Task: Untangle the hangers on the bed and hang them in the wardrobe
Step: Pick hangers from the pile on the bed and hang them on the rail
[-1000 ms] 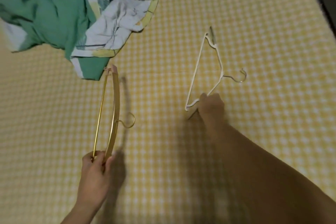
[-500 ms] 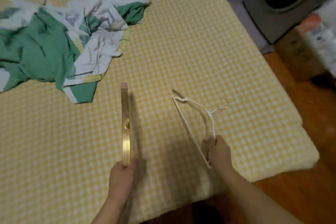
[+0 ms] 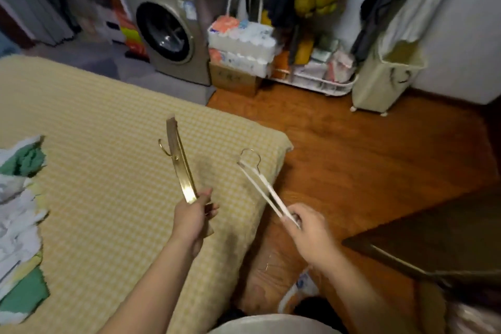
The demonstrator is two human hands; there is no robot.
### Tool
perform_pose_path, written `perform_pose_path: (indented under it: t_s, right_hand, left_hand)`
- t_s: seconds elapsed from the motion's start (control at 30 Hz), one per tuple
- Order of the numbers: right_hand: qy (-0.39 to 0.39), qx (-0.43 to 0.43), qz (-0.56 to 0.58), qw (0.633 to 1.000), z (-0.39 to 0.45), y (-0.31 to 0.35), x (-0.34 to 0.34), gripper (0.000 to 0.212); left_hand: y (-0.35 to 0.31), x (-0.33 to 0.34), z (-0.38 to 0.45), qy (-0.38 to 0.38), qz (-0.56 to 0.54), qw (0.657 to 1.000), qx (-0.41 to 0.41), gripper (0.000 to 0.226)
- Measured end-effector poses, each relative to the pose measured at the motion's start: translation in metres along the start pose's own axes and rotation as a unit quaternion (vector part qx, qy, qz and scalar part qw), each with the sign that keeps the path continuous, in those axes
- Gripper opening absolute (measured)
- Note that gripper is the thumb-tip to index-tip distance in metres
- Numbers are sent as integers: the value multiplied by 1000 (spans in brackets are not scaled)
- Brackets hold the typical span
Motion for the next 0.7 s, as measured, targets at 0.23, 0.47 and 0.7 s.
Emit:
perform_pose_path:
  t_s: [0.23,0.47,0.7]
  right_hand:
    - [-79,61,43,994,-112,-62,-84,9]
    - [-111,136,51,983,-215,-141,-135,15]
    - [-118,158,47,979,-277,-198,-168,8]
  left_hand:
    - [4,179,-83,216,-22,975,43,17]
    - [69,298,-146,227,51,972,24,22]
    - [116,357,-193,276,56,959,-28,19]
Point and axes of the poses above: each hand's wrist, its own z-axis towards the middle knuckle, its own x-axis out of the palm, y = z × x, the point moved 3 cm from there along z, towards the middle knuckle, and after that the axes turned 9 degrees about y, right-handed, at the moved point
